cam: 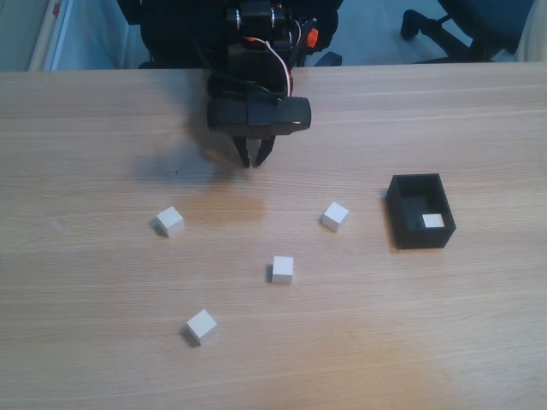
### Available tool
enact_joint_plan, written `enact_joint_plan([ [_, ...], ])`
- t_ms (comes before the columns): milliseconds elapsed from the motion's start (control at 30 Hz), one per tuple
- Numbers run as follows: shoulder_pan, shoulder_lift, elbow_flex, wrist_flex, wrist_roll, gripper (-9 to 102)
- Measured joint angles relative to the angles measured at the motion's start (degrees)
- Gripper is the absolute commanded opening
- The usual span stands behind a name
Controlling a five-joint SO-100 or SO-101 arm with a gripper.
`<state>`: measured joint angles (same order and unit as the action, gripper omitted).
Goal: Pick blocks and place them in the box.
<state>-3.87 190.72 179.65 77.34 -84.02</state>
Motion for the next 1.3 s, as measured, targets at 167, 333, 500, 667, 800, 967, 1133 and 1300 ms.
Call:
enact_joint_plan([
  [167,-2.55,-4.57,-4.92,-0.53,3.16,3],
  [333,-5.27,-10.11,-9.58,-3.16,4.83,9],
  [500,-9.49,-14.94,-13.45,-8.61,6.77,14],
  [667,-12.66,-17.93,-14.77,-16.61,4.92,17],
  [800,-14.15,-21.97,-14.77,-24.70,1.41,17],
  [967,-16.00,-29.44,-14.77,-34.10,-1.41,18],
  [1133,-18.63,-36.04,-14.77,-41.04,-3.16,17],
  [1300,-20.83,-40.87,-14.77,-46.85,-4.22,17],
])
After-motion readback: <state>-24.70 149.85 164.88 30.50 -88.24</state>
